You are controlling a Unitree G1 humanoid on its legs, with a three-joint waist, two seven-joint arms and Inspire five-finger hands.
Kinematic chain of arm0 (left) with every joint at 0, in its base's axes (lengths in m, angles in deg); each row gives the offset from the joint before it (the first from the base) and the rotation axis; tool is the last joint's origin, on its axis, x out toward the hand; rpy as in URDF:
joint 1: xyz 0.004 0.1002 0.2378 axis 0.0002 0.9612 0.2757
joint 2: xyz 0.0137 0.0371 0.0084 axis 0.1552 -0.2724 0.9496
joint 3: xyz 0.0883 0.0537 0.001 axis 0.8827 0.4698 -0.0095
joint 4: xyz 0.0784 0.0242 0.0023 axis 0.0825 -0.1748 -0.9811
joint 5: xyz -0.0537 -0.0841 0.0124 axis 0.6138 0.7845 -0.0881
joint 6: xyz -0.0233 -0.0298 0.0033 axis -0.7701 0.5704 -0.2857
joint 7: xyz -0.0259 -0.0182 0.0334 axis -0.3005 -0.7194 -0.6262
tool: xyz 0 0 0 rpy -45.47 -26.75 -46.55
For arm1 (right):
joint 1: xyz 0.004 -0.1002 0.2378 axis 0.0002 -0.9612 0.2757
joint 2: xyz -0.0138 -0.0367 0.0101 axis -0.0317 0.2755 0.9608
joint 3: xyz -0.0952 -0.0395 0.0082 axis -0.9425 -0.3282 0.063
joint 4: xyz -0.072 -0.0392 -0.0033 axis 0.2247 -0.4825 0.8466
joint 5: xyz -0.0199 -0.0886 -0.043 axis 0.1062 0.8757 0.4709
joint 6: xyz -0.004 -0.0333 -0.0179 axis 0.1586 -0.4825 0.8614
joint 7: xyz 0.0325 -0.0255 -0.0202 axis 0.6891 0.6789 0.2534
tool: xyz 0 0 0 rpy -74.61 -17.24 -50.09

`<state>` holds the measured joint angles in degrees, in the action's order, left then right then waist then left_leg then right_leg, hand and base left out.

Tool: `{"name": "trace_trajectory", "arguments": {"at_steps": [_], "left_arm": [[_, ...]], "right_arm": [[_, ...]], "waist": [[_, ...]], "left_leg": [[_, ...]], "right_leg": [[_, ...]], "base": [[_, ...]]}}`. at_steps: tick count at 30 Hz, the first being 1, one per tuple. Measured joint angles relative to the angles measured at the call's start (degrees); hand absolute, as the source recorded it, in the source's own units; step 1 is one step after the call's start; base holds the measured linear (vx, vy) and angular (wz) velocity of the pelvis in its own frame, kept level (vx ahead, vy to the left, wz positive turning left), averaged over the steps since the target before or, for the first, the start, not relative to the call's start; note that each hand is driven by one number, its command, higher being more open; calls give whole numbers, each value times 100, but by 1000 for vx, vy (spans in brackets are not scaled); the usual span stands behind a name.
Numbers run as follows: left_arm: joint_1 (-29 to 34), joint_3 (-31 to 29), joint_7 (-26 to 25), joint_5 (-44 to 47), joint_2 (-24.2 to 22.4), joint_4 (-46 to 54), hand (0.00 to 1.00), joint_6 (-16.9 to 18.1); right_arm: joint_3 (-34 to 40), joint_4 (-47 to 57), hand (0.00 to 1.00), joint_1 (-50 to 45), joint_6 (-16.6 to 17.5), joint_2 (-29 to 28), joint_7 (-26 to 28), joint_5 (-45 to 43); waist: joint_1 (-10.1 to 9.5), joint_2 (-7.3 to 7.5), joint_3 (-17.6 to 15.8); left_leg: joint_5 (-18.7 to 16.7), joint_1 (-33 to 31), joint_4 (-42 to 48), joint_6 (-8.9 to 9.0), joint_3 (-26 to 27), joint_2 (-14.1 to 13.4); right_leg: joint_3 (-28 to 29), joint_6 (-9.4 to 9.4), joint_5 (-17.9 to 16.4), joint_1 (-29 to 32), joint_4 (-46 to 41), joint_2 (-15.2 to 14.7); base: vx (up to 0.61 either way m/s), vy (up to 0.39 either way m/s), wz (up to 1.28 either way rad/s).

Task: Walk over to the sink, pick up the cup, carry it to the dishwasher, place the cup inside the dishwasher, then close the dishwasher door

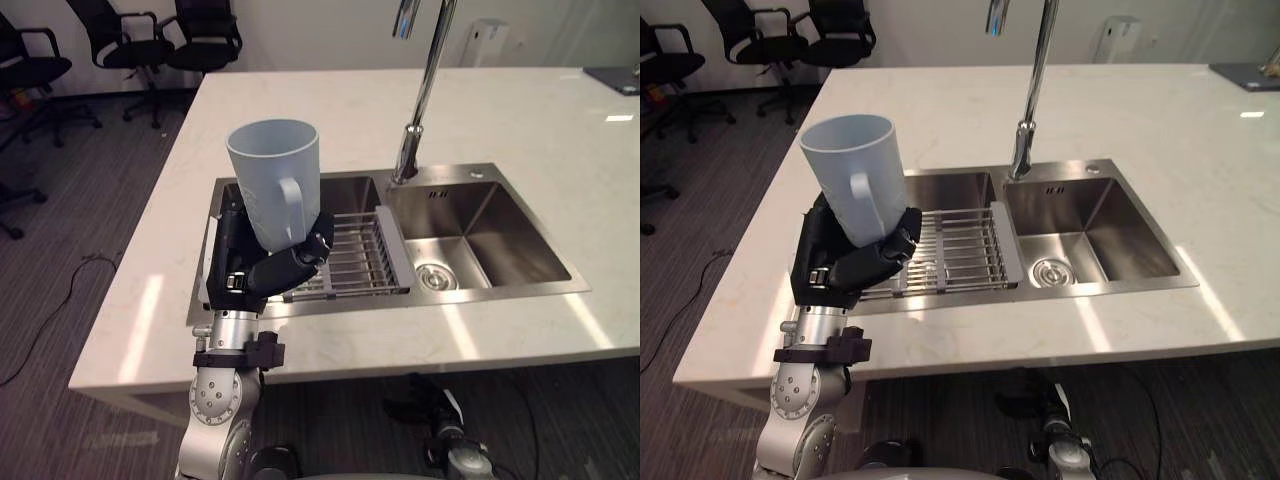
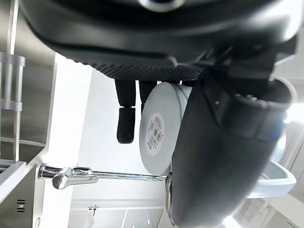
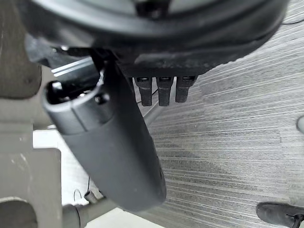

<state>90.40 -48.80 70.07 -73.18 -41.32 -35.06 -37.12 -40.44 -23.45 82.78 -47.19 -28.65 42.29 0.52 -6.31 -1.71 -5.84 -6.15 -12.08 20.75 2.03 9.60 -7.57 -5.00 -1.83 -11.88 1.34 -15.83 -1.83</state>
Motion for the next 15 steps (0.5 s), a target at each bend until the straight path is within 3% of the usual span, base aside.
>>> {"name": "trace_trajectory", "arguments": {"at_steps": [2,4,5,6,8,10,11,13,15], "left_arm": [[1,-2,-9,10,8,9,30,15],[-5,-7,-24,16,25,23,30,32],[-7,1,-25,30,29,46,30,36],[-21,69,-18,71,37,52,30,37],[-40,196,-1,122,32,51,30,66],[-87,294,4,123,40,34,30,84],[-126,356,5,121,-3,-19,30,117],[-221,306,-65,124,164,-351,30,217],[-269,308,-123,125,200,-566,30,220]], "right_arm": [[0,-82,90,-7,0,-15,-50,-8],[29,-85,90,-26,0,-26,-122,-112],[92,-78,90,-37,4,-51,-147,-174],[128,-39,90,-96,3,-50,-186,-204],[128,146,90,-252,8,-23,-228,-203],[129,226,90,-323,13,-21,-230,-204],[130,252,90,-391,38,8,-227,-204],[108,110,90,-508,40,-274,-177,-202],[105,44,90,-585,40,-372,-133,-202]], "waist": [[71,-13,-60],[117,55,-90],[123,121,-133],[138,119,-132],[233,129,-128],[327,90,-92],[337,-62,77],[344,181,268],[436,229,298]], "left_leg": [[115,-24,37,103,-254,-54],[277,-109,-20,327,-531,-14],[210,-177,191,277,-572,-19],[-50,-197,645,88,-565,-35],[-371,4,1045,44,-553,-61],[-618,388,1003,121,-560,-173],[-871,681,336,341,-599,-208],[-545,910,-522,57,-554,218],[-477,898,-574,-35,-678,398]], "right_leg": [[-185,75,132,-168,186,88],[-403,179,203,-141,226,34],[-479,227,275,-97,240,-3],[-590,221,340,-109,278,-67],[-752,135,412,-112,292,-247],[-858,48,459,-36,298,-397],[-860,-10,444,97,292,-415],[-690,-139,633,88,615,-626],[-633,-235,794,-49,859,-712]], "base": [[-194,-67,49],[-218,-56,49],[-244,12,40],[-194,24,40],[-166,134,52],[-165,244,46],[-128,343,13],[-45,260,19],[21,158,44]]}}
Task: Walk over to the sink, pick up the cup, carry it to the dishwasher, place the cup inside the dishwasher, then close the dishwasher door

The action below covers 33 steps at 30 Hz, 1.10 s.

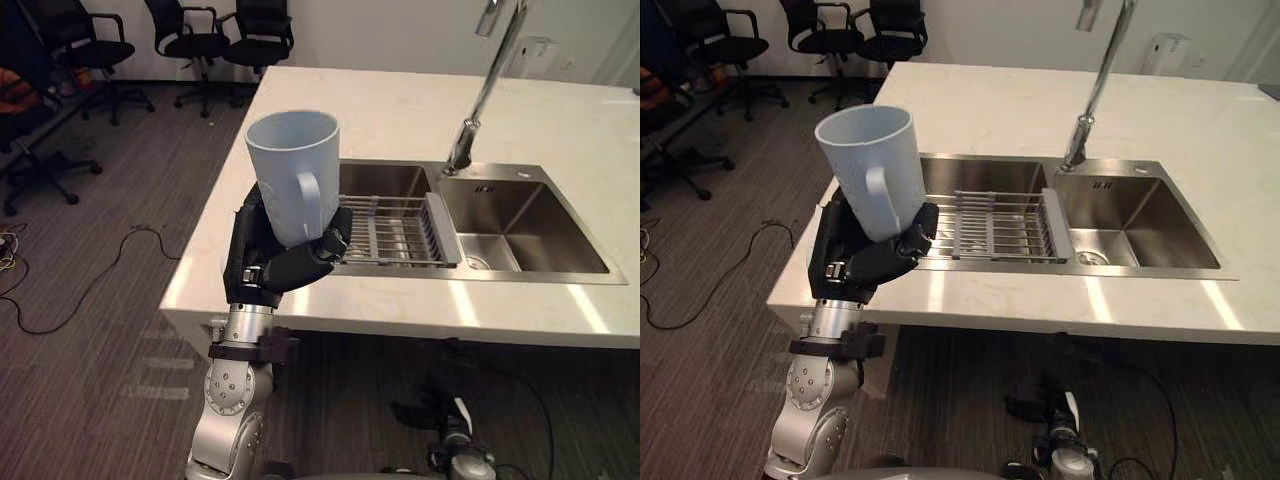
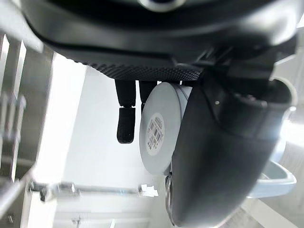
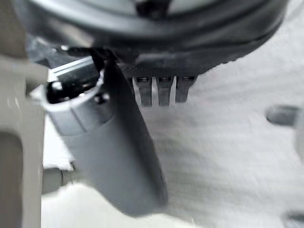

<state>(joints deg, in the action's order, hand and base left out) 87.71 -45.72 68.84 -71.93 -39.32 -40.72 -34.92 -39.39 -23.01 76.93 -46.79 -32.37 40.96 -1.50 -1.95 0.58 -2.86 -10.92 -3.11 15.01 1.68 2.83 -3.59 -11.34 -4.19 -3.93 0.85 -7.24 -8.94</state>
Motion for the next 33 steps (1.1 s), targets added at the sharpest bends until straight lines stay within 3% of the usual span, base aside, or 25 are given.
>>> {"name": "trace_trajectory", "arguments": {"at_steps": [3,10,17,23,24,25,27,28,31,33], "left_arm": [[1,5,-7,0,26,-98,30,-49],[2,43,5,-5,69,-98,30,-50],[214,66,8,-10,-26,-66,30,-51],[628,-198,-51,-3,-337,2,30,-57],[634,-224,-117,-1,-379,2,30,-63],[648,-273,-141,0,-438,7,30,-60],[696,-308,-147,0,-446,6,30,-59],[751,-316,-154,-3,-484,6,30,-54],[754,-373,-151,-3,-446,7,30,21],[789,-438,-152,-3,-452,-48,30,19]], "right_arm": [[1,-158,90,19,-2,-12,10,1],[8,-357,90,174,-2,68,-1,5],[-3,-337,90,-90,-62,99,-80,6],[-266,182,90,-57,-56,-22,-128,6],[-280,257,90,-34,-24,-43,-157,6],[-300,246,90,3,-1,-94,-207,10],[-335,290,90,4,10,-79,-253,10],[-338,284,90,23,28,-13,-300,36],[-339,148,90,245,27,54,-348,51],[-343,-66,90,395,14,45,-355,56]], "waist": [[13,6,6],[35,5,16],[42,-14,39],[-215,-76,90],[-199,-67,81],[-268,-55,59],[-317,-38,43],[-262,-166,83],[-184,-189,43],[-168,-181,-8]], "left_leg": [[43,-37,11,-77,-26,202],[43,73,5,-78,100,152],[140,-21,-28,-26,-486,316],[489,-546,14,102,-1127,415],[648,-646,-74,92,-933,388],[651,-645,-235,-49,-212,129],[514,-707,17,-164,734,-248],[482,-758,220,-213,1473,-604],[518,-881,105,-255,1771,-519],[772,-1001,91,-243,1486,-369]], "right_leg": [[111,-33,195,-97,244,-114],[242,-69,256,-103,178,-44],[429,-17,-468,76,-693,-71],[-319,72,-454,76,-703,-62],[-512,92,-465,-26,-629,-120],[-808,98,-458,-187,-537,-163],[-1020,99,-459,-316,-490,-171],[-1316,97,-468,-473,-476,-132],[-1415,53,-495,-510,-294,-237],[-1454,-30,-468,-575,-226,-234]], "base": [[7,130,15],[-32,-2,-10],[-77,-61,42],[-1,-70,82],[-49,-7,129],[-54,-15,133],[-12,-21,91],[35,-5,97],[31,84,98],[27,46,83]]}}
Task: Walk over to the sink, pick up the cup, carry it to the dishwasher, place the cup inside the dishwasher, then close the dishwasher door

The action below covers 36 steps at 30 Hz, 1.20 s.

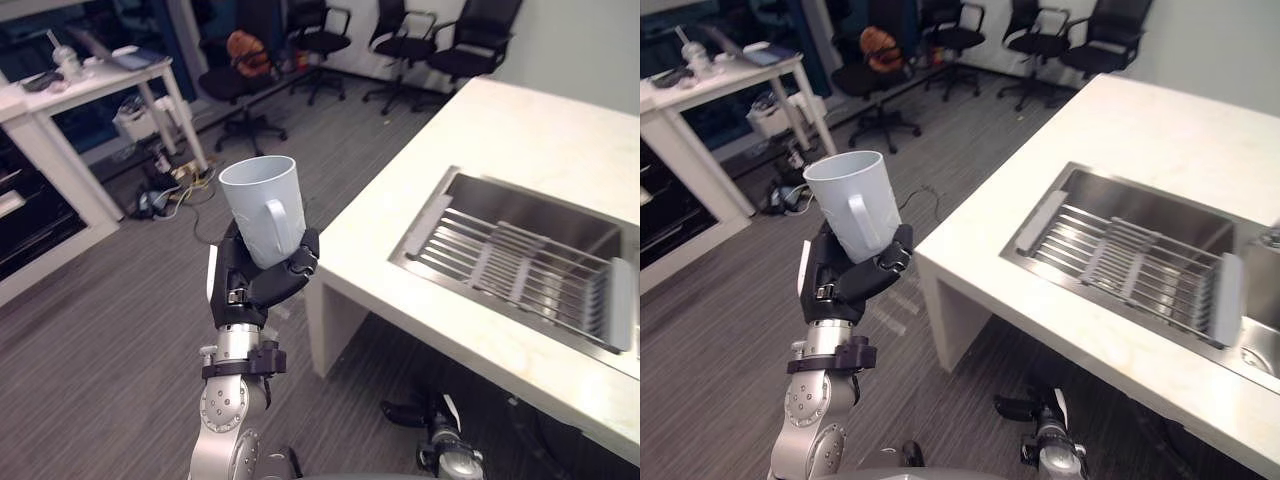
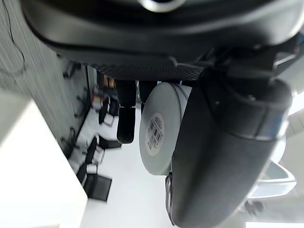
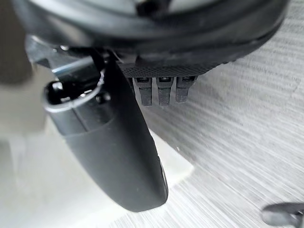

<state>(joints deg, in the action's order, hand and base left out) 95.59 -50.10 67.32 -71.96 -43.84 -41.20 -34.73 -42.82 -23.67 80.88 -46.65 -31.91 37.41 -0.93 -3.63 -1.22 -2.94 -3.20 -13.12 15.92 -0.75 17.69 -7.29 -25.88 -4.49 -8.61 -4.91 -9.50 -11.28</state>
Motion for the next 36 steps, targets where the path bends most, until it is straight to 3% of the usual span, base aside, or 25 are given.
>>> {"name": "trace_trajectory", "arguments": {"at_steps": [4,6,9,10,12,13,15,16,18,19,20,23,25,27,30,32,36], "left_arm": [[201,-213,5,76,21,-4,30,0],[390,-228,17,120,-3,-4,30,-5],[499,-111,81,117,20,-4,30,-37],[506,-89,128,116,80,-7,30,-61],[512,-105,134,117,118,-23,30,-69],[513,-102,135,116,110,-22,30,-68],[513,-85,135,117,116,-29,30,-73],[511,-20,136,116,118,-29,30,-73],[509,114,152,117,122,-30,30,-73],[509,154,173,117,122,-29,30,-72],[510,206,195,117,124,-28,30,-62],[534,371,256,111,21,-235,30,-71],[531,512,305,112,-25,-262,30,-86],[514,597,345,112,-21,-260,30,-87],[465,595,340,117,1,-271,30,-85],[430,601,321,118,101,-444,30,-11],[371,797,320,119,389,-1069,30,-35]], "right_arm": [[-5,-103,90,119,-8,-143,32,95],[2,-116,90,194,-8,-120,40,183],[5,-111,90,226,-10,-63,37,223],[4,-116,90,224,-16,-55,37,227],[-49,-102,90,218,-17,-109,41,230],[-164,21,90,206,-27,-188,46,268],[-293,348,90,135,-33,-321,65,277],[-362,640,90,23,-33,-390,60,276],[-510,926,90,-119,-33,-397,60,273],[-537,1021,90,-183,-33,-401,57,270],[-587,1178,90,-283,-33,-429,48,270],[-651,1200,90,-337,-38,-397,25,264],[-656,1203,90,-341,-43,-380,-5,240],[-655,1274,90,-352,-44,-401,-36,206],[-648,1428,90,-293,-39,-397,-87,186],[-655,1348,90,-158,-4,-391,-104,165],[-657,869,90,183,31,-400,-90,171]], "waist": [[-50,184,-104],[-59,182,-107],[-15,286,-288],[26,343,-342],[106,301,-371],[75,303,-413],[62,308,-432],[107,322,-428],[151,327,-418],[153,384,-381],[105,540,-295],[129,315,-192],[116,197,-123],[45,251,-138],[-56,265,-133],[-153,284,-90],[-149,287,-88]], "left_leg": [[41,2,-5,-40,-370,356],[2,20,0,-96,-527,473],[-182,288,37,-223,-957,799],[-251,390,42,-331,-1147,938],[-273,427,37,-376,-1435,999],[-267,476,1,-389,-1638,1037],[-266,509,-32,-390,-1880,1127],[-266,555,-73,-389,-2090,1218],[-276,597,-91,-370,-2386,1366],[-291,602,-89,-347,-2479,1440],[-360,572,-47,-309,-2573,1614],[-718,316,544,-106,-2652,1340],[-737,169,791,-19,-2586,1173],[-738,203,786,-41,-1977,1004],[-776,221,756,-220,-894,757],[-716,337,471,-268,-776,762],[-396,519,-110,-243,-781,787]], "right_leg": [[-209,-2,4,-256,-33,-163],[-270,61,-36,-178,-503,-326],[49,142,7,107,-2220,-860],[627,435,198,413,-2987,-935],[1409,275,-308,728,-3441,-625],[1949,193,-703,1049,-3572,-236],[2453,143,-953,1383,-3395,158],[2778,135,-994,1529,-3177,425],[3169,122,-1007,1596,-2643,667],[3234,129,-997,1577,-2362,665],[3306,125,-884,1554,-1806,572],[2598,165,-757,1213,-1604,589],[2169,174,-756,934,-1396,655],[1844,176,-754,519,-1123,678],[1704,180,-752,205,-834,710],[1847,249,-628,179,-649,762],[2173,293,-231,163,-324,851]], "base": [[60,65,67],[46,87,57],[69,141,82],[76,95,101],[85,54,92],[102,48,67],[101,6,80],[96,-45,93],[96,-85,100],[145,-139,103],[242,-220,109],[204,-174,110],[268,-197,110],[227,-114,107],[151,2,63],[125,38,20],[52,39,-5]]}}
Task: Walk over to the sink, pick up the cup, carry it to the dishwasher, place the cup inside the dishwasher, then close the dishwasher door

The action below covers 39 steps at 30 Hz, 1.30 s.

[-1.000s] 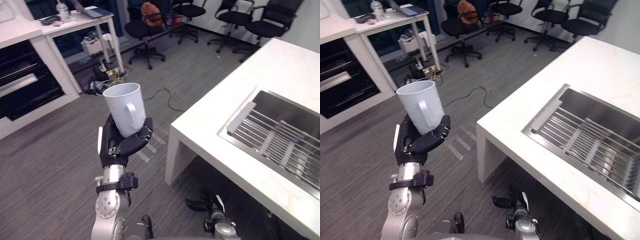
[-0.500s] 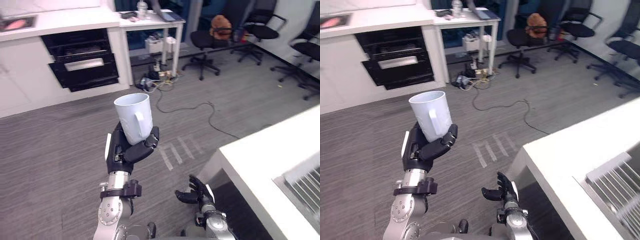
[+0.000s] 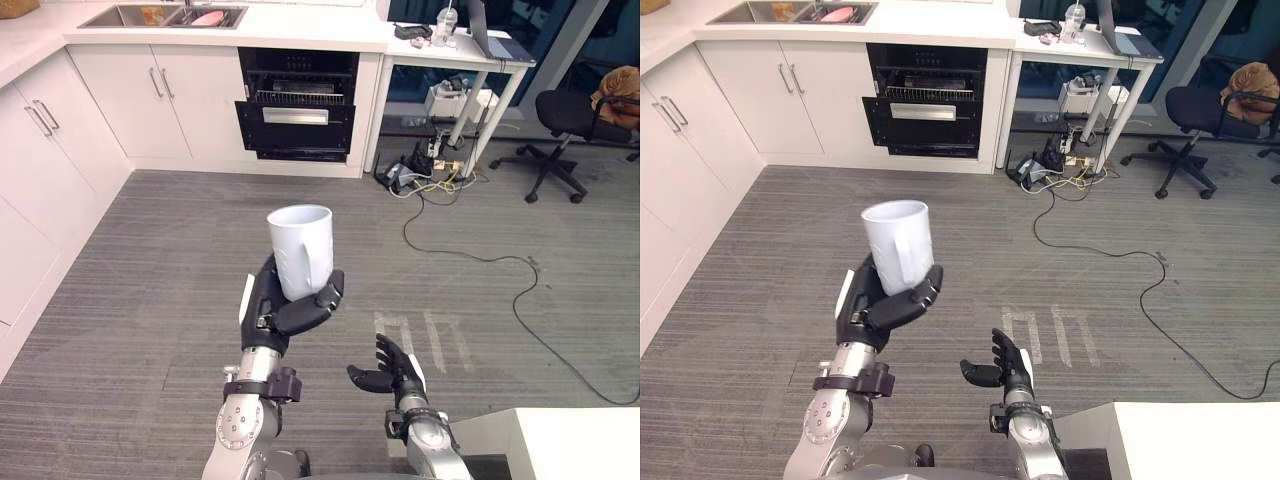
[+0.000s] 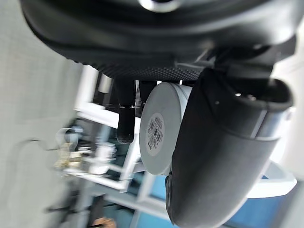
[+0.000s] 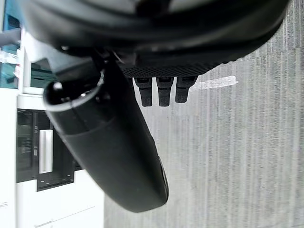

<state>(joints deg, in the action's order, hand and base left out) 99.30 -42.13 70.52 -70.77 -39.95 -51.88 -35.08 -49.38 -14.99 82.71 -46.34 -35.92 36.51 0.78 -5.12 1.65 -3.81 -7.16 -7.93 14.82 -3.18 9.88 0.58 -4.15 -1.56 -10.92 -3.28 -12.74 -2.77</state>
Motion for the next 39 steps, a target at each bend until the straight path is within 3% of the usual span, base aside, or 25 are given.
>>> {"name": "trace_trajectory", "arguments": {"at_steps": [7,10,12,16,19,26,27,33,36,39], "left_arm": [[-10,-25,74,1,123,-456,30,-76],[-9,-91,77,0,122,-530,30,-76],[-12,-115,78,-1,117,-576,30,-87],[45,-121,98,-3,79,-560,30,-90],[56,-177,97,-6,75,-538,30,-90],[72,-343,64,-11,70,-520,30,-90],[54,-460,-73,-20,70,-432,30,-86],[34,-462,-157,-15,65,-438,30,-86],[-215,-387,-142,-1,31,-677,30,-86],[-377,-359,-148,124,-37,-988,30,-93]], "right_arm": [[67,-566,90,50,-1,39,46,6],[65,-632,90,48,-2,85,53,22],[70,-639,90,43,-4,167,55,28],[162,-662,90,-3,-12,352,57,32],[167,-668,90,-23,-12,352,58,34],[160,-671,90,-121,-12,331,96,35],[105,-760,90,-1,11,261,110,36],[109,-759,90,-13,31,259,132,37],[275,-757,90,-157,46,286,73,27],[448,-758,90,-351,27,310,22,21]], "waist": [[224,-6,2],[313,-23,8],[384,-119,9],[470,-317,115],[450,-352,137],[443,-324,126],[358,-90,24],[369,-89,16],[589,-115,0],[624,-172,-34]], "left_leg": [[609,383,-1022,54,60,35],[1080,521,-1682,98,74,71],[1345,599,-2016,112,67,57],[1398,614,-2024,154,82,29],[1406,611,-2025,164,67,17],[1396,570,-2025,150,-58,149],[1443,560,-2024,-22,-536,311],[1433,573,-1991,-7,-292,233],[1435,508,-1992,24,-390,210],[1465,431,-1992,82,-474,170]], "right_leg": [[439,-53,103,159,23,68],[516,-52,107,212,240,96],[559,30,157,237,378,142],[574,41,192,229,432,168],[552,27,213,167,564,170],[478,-75,274,56,769,58],[0,-37,224,-161,856,-29],[238,-5,281,-83,860,14],[-3,0,314,-105,975,21],[-390,0,317,-111,1076,-1]], "base": [[-49,-25,-11],[-167,-117,-11],[-196,-84,-9],[-162,-4,-2],[-112,29,0],[3,26,6],[21,12,8],[-4,-6,-18],[-31,-44,8],[-16,-46,16]]}}
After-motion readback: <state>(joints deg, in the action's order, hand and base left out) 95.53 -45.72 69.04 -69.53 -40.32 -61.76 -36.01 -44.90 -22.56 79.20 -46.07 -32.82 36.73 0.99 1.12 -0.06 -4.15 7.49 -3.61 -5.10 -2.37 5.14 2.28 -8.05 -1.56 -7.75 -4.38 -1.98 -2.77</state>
